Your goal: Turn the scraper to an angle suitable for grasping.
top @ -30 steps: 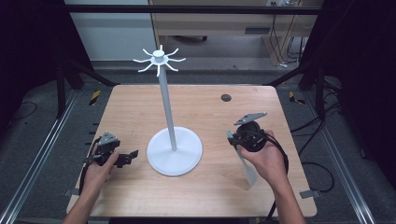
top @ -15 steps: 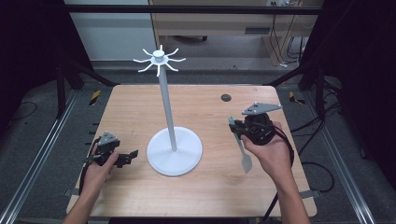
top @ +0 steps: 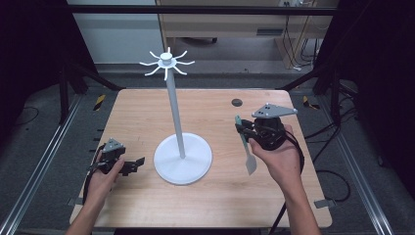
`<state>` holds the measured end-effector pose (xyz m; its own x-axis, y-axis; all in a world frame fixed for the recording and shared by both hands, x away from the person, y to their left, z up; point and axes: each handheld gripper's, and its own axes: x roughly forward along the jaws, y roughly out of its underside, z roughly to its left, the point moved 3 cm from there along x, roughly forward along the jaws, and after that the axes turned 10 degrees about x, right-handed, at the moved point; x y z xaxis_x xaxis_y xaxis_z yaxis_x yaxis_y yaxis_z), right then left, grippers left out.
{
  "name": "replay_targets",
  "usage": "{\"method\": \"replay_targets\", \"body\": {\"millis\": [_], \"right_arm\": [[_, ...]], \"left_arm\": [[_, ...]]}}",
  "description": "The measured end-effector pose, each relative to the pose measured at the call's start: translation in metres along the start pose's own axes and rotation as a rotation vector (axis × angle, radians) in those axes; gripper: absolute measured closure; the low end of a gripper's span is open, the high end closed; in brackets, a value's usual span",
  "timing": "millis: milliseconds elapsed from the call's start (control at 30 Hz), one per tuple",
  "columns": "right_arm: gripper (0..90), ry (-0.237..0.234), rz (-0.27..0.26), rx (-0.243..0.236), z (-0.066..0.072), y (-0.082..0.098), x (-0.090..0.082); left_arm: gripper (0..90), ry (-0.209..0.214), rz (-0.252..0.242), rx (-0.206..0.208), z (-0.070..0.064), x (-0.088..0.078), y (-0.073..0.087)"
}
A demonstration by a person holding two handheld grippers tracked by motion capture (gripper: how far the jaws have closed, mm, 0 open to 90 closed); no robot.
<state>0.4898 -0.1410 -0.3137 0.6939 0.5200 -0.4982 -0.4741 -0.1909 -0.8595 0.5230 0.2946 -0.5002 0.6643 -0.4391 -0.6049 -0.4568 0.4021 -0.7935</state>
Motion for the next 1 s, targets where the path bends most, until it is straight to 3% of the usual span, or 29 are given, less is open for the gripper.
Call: {"method": "replay_targets", "body": {"millis": [467, 1000], "right_arm": [[74.4, -0.047, -0.064, -0.028, 0.028, -0.02, 0.001], [74.4, -0.05, -0.091, -0.031, 0.035, -0.034, -0.005]], "left_arm": [[3.9, -0.006, 0.001, -0.002, 0.001, -0.001, 0.0], [4.0, -0.006, 0.002, 0.003, 0.001, 0.0, 0.0]]}}
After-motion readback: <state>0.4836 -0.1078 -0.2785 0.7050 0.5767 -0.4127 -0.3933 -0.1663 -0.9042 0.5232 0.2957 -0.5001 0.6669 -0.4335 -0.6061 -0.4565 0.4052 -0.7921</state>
